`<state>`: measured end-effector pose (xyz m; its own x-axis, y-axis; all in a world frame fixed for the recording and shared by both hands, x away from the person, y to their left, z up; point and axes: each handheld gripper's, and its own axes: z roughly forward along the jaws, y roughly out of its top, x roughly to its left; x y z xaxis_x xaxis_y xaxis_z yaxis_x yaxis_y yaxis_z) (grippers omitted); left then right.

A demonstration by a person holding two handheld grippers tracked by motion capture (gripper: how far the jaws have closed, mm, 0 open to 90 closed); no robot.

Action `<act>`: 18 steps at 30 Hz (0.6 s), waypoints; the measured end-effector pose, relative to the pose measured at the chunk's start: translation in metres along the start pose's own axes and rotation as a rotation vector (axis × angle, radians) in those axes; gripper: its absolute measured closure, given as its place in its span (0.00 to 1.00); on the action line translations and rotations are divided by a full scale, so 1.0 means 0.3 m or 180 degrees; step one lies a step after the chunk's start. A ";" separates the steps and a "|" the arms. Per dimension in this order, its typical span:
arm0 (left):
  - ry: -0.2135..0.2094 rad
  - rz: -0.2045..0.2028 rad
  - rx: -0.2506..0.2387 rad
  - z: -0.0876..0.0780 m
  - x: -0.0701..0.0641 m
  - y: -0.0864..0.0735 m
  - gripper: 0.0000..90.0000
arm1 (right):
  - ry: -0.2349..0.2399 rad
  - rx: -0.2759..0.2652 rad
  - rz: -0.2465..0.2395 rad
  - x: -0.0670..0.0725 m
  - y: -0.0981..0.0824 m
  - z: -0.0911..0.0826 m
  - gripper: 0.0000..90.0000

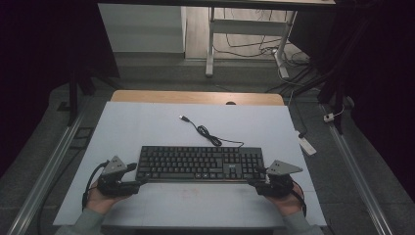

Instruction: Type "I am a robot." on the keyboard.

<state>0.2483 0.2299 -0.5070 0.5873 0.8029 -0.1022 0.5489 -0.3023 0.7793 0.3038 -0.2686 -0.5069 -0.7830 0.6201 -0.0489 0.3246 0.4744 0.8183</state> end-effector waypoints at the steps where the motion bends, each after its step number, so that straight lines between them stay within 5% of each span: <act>1: 0.0000 -0.0007 -0.0003 -0.001 0.001 0.000 0.33 | 0.0000 0.0001 0.0001 0.000 0.000 0.001 0.46; 18: 0.0018 -0.0007 -0.0015 -0.002 0.003 0.001 0.33 | -0.0020 0.0010 0.0006 0.002 0.000 0.002 0.47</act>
<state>0.2487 0.2307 -0.5065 0.5828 0.8064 -0.1004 0.5473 -0.2981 0.7821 0.3037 -0.2678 -0.5073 -0.7791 0.6248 -0.0509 0.3278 0.4753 0.8165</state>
